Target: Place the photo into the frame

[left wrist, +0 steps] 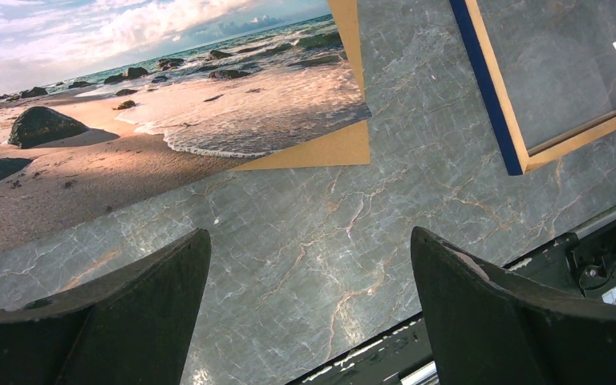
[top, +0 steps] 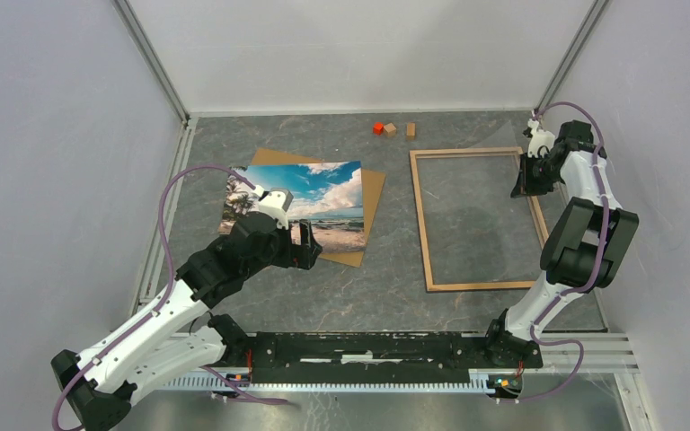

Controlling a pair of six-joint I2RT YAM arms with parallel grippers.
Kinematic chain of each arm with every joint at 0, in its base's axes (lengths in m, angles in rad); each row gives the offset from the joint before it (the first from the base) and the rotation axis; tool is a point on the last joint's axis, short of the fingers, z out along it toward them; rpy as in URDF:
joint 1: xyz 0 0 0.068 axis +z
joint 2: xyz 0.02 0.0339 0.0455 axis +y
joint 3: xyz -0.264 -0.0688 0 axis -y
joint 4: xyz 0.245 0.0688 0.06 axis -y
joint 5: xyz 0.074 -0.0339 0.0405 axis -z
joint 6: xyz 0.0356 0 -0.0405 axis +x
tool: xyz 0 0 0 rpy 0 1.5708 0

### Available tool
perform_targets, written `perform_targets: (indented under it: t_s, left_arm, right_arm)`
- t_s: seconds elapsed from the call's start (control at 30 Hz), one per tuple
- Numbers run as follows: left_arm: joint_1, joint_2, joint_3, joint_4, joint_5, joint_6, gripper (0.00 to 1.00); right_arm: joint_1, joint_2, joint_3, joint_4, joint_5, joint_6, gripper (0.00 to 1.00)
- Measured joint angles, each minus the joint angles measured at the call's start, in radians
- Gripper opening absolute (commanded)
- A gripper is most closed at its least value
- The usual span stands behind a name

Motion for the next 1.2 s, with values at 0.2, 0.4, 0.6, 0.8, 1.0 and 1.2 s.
perform_targets:
  t_s: [0.2, 0.4, 0.6, 0.8, 1.0, 1.2]
  left_arm:
    - [0.000, 0.000, 0.000, 0.000, 0.000, 0.000, 1.00]
    - [0.000, 0.000, 0.000, 0.000, 0.000, 0.000, 1.00]
    - [0.000, 0.000, 0.000, 0.000, 0.000, 0.000, 1.00]
    - [0.000, 0.000, 0.000, 0.000, 0.000, 0.000, 1.00]
    - [0.000, 0.000, 0.000, 0.000, 0.000, 0.000, 1.00]
    - [0.000, 0.007, 0.000, 0.004, 0.001, 0.000, 1.00]
  right_arm:
    - [-0.002, 0.000, 0.000, 0.000, -0.002, -0.003, 0.00]
    - [-0.001, 0.000, 0.000, -0.002, -0.010, -0.009, 0.00]
    - [0.011, 0.002, 0.000, -0.003, -0.012, -0.034, 0.00]
    - [0.025, 0.009, 0.000, -0.002, -0.008, -0.056, 0.00]
    - [0.027, 0.016, 0.001, -0.002, -0.002, -0.068, 0.13]
    - [0.039, 0.050, 0.029, -0.012, 0.025, -0.073, 0.26]
